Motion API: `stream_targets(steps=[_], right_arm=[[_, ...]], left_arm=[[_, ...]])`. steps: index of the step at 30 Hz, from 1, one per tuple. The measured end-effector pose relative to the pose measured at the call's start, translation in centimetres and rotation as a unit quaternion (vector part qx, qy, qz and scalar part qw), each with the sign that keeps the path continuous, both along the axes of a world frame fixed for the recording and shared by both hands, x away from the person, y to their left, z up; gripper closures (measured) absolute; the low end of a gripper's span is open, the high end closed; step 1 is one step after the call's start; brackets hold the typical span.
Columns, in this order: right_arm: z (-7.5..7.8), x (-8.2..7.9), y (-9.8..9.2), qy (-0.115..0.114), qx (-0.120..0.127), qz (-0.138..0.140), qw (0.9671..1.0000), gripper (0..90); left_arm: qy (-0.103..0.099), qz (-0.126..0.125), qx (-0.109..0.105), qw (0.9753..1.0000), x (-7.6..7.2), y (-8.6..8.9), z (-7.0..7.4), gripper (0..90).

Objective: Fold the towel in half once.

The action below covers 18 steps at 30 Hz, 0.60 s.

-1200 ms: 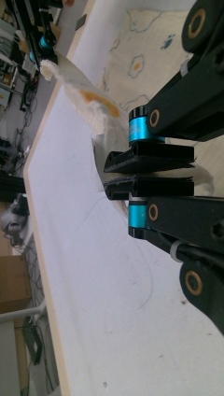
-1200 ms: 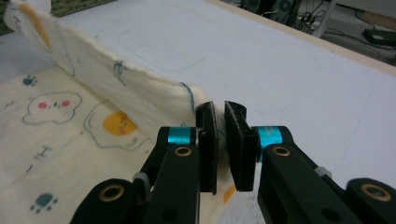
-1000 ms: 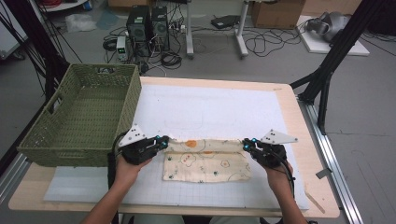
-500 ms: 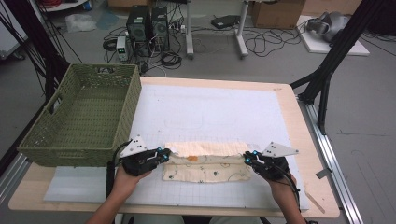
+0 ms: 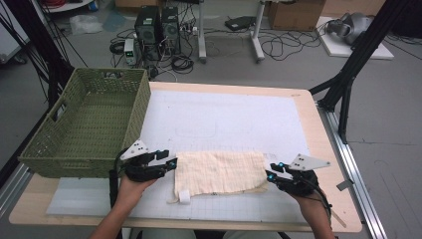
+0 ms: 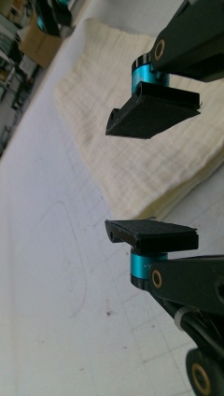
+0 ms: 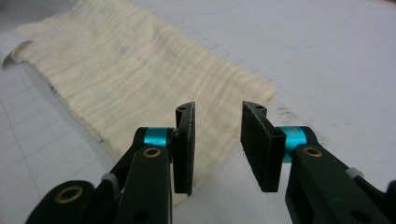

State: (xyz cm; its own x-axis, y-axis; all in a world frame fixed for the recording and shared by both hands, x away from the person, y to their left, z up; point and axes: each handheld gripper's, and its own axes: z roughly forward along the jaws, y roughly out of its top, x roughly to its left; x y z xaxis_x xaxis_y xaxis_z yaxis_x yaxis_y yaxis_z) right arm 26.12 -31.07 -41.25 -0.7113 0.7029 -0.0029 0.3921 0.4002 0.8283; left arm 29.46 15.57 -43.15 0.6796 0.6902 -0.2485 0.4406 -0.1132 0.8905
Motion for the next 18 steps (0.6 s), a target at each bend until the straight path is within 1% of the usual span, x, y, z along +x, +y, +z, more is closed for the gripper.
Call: stream_targets(steps=[1,2,4,5,7,8,9,10,12,13,14,15,16,17,18], right_arm=[[0.4,0.0,-0.7,-0.006,0.015,-0.014,0.9998,63.3],[0.4,0.0,-0.7,-0.006,0.015,-0.014,0.9998,63.3],[0.5,0.0,-1.2,-0.010,0.026,-0.025,0.9993,61.5],[0.5,0.1,-1.3,-0.011,0.027,-0.029,0.9991,60.5],[0.3,0.2,-1.1,-0.004,0.020,-0.033,0.9993,60.5],[0.0,0.3,-0.9,-0.001,0.015,-0.029,0.9995,60.5],[-0.3,0.3,-0.5,0.010,0.010,-0.024,0.9996,60.8],[-0.6,0.4,-0.2,0.016,0.004,-0.016,0.9997,60.9],[-1.3,0.7,0.4,0.030,-0.004,-0.005,0.9995,61.0],[-1.7,0.9,0.8,0.037,-0.007,0.000,0.9993,60.8],[-1.7,0.9,0.8,0.037,-0.007,0.000,0.9993,60.8],[-1.9,1.0,1.1,0.042,-0.009,0.003,0.9991,60.6],[-1.9,1.0,1.1,0.042,-0.009,0.003,0.9991,60.6],[-1.9,1.0,1.2,0.041,-0.010,0.004,0.9991,60.4],[-1.9,1.0,1.2,0.041,-0.011,0.004,0.9991,60.4]], left_arm=[[0.006,0.005,0.007,0.9999,0.1,-0.2,-0.1,48.5],[0.010,0.009,0.014,0.9998,0.2,-0.3,-0.2,48.5],[0.021,0.008,0.026,0.9994,0.6,-0.6,-0.5,49.0],[0.027,0.010,0.031,0.9991,0.7,-0.7,-0.6,49.8],[0.039,0.008,0.038,0.9985,1.0,-1.1,-0.7,50.8],[0.044,0.006,0.043,0.9981,1.1,-1.3,-0.8,52.9],[0.048,0.002,0.051,0.9975,1.1,-1.5,-0.9,55.0],[0.053,-0.001,0.056,0.9970,1.1,-1.7,-1.1,56.3],[0.058,-0.015,0.079,0.9951,1.2,-2.1,-1.5,62.8],[0.060,-0.025,0.090,0.9938,1.3,-2.4,-1.6,74.5],[0.058,-0.035,0.102,0.9924,1.3,-2.7,-1.8,74.5],[0.053,-0.038,0.117,0.9910,1.3,-2.9,-1.8,82.7],[0.045,-0.039,0.124,0.9906,1.2,-3.1,-1.8,82.7],[0.041,-0.037,0.133,0.9896,1.3,-3.2,-1.6,85.4],[0.036,-0.032,0.141,0.9889,1.3,-3.2,-1.5,86.1]])
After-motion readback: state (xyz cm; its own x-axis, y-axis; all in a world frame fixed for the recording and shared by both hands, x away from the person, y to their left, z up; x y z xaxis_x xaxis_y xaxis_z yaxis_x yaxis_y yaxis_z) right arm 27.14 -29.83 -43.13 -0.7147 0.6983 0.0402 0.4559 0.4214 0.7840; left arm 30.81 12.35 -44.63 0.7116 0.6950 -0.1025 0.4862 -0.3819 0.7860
